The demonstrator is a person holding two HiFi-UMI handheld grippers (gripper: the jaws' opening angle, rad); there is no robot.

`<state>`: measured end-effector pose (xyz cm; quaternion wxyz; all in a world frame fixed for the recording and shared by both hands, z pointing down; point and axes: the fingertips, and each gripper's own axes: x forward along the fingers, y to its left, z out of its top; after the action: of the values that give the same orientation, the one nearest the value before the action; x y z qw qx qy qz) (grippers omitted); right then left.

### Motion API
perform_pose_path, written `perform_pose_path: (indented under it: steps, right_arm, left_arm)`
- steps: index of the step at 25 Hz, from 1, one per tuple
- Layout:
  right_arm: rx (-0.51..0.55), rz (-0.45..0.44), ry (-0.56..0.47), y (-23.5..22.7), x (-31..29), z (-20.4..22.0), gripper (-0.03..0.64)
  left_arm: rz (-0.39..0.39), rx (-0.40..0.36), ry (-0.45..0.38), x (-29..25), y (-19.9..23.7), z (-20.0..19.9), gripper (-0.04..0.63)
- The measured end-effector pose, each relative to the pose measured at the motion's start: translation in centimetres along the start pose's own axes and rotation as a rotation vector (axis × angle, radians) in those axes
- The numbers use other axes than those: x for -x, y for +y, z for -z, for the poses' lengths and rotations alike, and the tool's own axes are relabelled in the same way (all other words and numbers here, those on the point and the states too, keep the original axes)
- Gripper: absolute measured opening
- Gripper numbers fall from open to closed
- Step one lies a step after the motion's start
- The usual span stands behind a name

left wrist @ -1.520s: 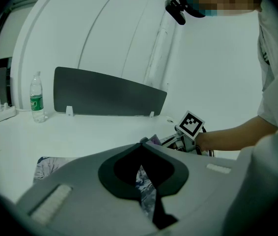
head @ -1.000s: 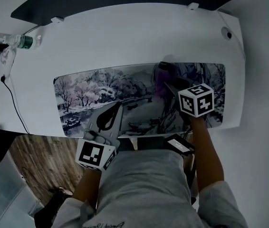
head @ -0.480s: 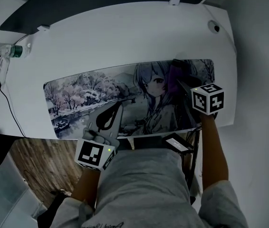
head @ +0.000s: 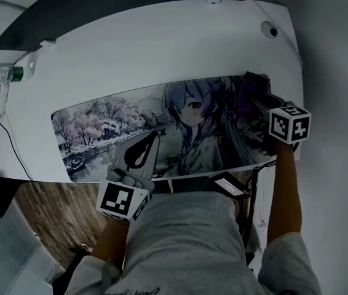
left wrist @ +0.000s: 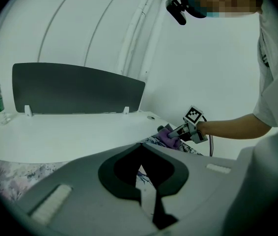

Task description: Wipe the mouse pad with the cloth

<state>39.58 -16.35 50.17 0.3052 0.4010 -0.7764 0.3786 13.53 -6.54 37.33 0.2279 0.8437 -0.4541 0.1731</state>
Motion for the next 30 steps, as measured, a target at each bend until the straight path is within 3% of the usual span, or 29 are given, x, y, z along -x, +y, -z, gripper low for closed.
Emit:
perform_pose_path:
  steps: [7, 13, 21, 30]
  right_arm:
    - [-0.061, 0.089, -0.029, -4.4, 2.3, 0.1, 0.103]
    - [-0.027, 0.112, -0.021, -3.4, 2.2, -0.3, 0.098]
    - [-0.001, 0.071, -0.030, 2.0, 2.3, -1.0, 0.097]
    - [0.042, 0.002, -0.029, 12.0, 0.0, -2.2, 0.097]
  left_arm:
    - [0.009, -0.001, 0.005, -0.7, 0.1, -0.2, 0.020]
    - [0.006, -0.003, 0.003, 0.0, 0.8, -0.1, 0.020]
    - [-0.009, 0.018, -0.021, 2.9, 2.9, 0.1, 0.020]
    - [-0.050, 0.054, -0.045, 9.3, 7.6, 1.7, 0.020]
